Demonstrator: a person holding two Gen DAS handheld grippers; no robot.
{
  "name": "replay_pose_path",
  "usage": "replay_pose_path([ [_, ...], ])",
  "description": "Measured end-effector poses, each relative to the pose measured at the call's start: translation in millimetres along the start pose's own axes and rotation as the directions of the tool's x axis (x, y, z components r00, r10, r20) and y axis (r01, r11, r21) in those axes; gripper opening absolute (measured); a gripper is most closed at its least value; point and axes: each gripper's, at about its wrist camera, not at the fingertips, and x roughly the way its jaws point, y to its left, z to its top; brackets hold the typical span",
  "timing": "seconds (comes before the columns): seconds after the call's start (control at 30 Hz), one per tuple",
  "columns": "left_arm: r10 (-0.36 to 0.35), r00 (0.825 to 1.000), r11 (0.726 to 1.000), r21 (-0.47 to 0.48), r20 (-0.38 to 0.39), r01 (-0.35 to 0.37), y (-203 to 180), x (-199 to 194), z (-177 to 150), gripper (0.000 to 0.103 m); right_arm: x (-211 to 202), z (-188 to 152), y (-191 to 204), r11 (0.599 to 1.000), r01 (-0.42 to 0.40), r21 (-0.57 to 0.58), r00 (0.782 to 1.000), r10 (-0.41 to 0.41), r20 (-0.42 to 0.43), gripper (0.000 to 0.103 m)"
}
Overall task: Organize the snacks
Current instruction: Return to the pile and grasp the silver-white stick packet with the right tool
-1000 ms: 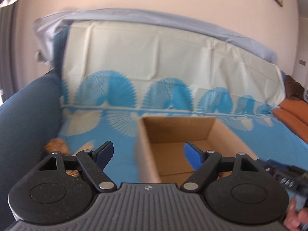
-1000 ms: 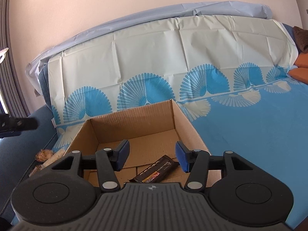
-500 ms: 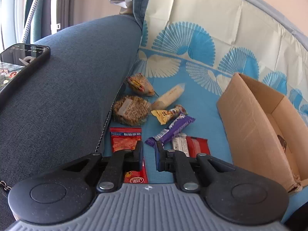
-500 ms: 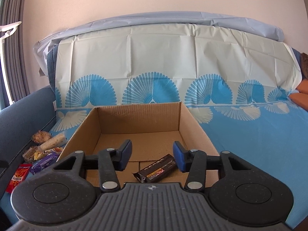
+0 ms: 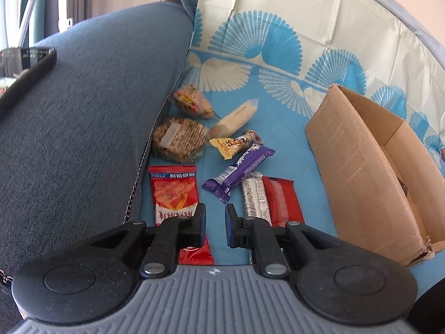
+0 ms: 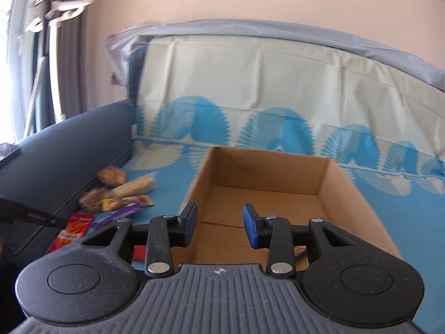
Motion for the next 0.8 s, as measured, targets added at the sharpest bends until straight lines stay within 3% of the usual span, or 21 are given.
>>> replay_pose_path([
  [0.13,0.006,1.000,0.999,-0.036,-0.023,-0.007,3.9,5.6,1.4,0.021,3.7,0.2,33.1,0.997,-0.067,-0.047,0.998,0.067,0.009,0.038],
  [0.27,0.010,0.999,0.999,-0.051,-0.042,-0.012,6.1,9.4,2.8,0.021,15.1,-5.4,62.8,0.986,-0.147,-0.075,0.989,0.145,-0.032,0.038],
  [0.37,0.014,0.998,0.997,-0.077,-0.058,-0.018,10.2,13.0,4.0,0.029,25.7,-10.1,83.3,0.977,-0.198,-0.079,0.979,0.193,-0.063,0.038],
  [0.47,0.019,0.997,0.994,-0.110,-0.076,-0.027,15.4,16.4,5.1,0.031,37.6,-16.1,102.6,0.965,-0.247,-0.086,0.966,0.239,-0.096,0.038],
  [0.67,0.041,0.993,0.987,-0.148,-0.115,-0.058,21.4,21.4,6.5,0.034,78.5,-33.9,124.5,0.967,-0.249,-0.060,0.949,0.231,-0.215,0.039],
  [0.8,0.081,0.987,0.987,-0.126,-0.140,-0.099,15.1,27.0,7.5,0.050,106.5,-46.6,125.0,0.972,-0.236,-0.013,0.928,0.221,-0.300,0.044],
])
